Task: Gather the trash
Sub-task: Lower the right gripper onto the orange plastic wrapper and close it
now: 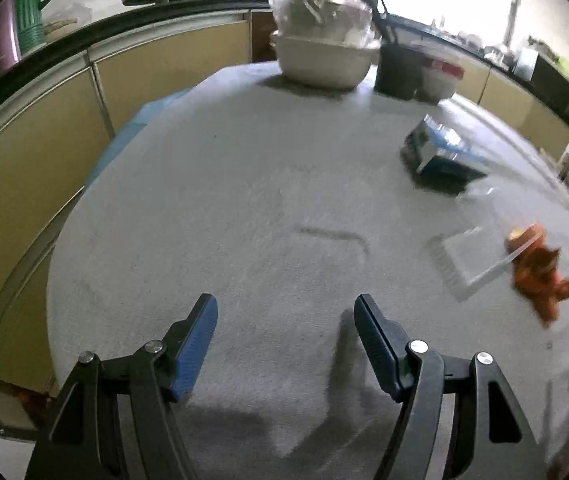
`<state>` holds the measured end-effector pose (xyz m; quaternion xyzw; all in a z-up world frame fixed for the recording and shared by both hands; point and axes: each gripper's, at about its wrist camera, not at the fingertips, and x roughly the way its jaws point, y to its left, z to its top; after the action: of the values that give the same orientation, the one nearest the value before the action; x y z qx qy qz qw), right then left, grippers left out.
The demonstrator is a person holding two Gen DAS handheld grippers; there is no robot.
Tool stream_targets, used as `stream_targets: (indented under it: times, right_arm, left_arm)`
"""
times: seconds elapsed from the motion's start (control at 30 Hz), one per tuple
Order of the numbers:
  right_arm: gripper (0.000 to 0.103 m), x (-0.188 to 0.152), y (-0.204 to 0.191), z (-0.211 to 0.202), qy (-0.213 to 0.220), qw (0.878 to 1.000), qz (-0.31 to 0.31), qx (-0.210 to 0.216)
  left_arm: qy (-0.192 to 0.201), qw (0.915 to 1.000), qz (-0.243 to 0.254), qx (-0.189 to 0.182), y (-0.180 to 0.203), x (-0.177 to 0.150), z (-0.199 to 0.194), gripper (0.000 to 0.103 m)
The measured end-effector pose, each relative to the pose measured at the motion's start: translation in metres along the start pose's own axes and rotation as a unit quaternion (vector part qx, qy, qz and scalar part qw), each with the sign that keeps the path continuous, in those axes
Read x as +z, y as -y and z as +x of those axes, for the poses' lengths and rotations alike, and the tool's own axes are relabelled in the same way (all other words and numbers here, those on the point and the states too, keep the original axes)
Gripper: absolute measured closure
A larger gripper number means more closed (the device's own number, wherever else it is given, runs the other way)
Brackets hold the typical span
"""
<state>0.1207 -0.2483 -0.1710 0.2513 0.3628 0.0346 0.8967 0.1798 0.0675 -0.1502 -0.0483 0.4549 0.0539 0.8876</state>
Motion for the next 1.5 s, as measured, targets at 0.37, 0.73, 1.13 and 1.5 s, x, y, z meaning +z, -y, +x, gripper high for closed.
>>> stream_targets:
  times: [0.37,0.73,1.13,1.5]
  right_arm:
    - [0.04,0.004,0.021,-0.006,0.023,0.998,0.032,0.049]
    - [0.04,0.003,0.014,-0.01,0.043,0.998,-0.005,0.044]
    - [0.04,0.003,0.012,-0.009,0.045,0.999,-0.01,0.022]
    - [0.04,0.003,0.012,-0.007,0.035,0.999,-0.013,0.022]
  left_arm:
    - [0.027,0.9986,-0.035,-0.029,-0.015,-0.004,-0.006,0.028]
    - [0.025,0.9988,-0.033,-0.027,-0.012,-0.002,-0.006,0.026]
    - [0.027,0.9984,-0.038,-0.031,-0.015,-0.003,-0.007,0.026]
    - [0.028,0.9983,-0.039,-0.034,-0.016,-0.003,-0.007,0.025]
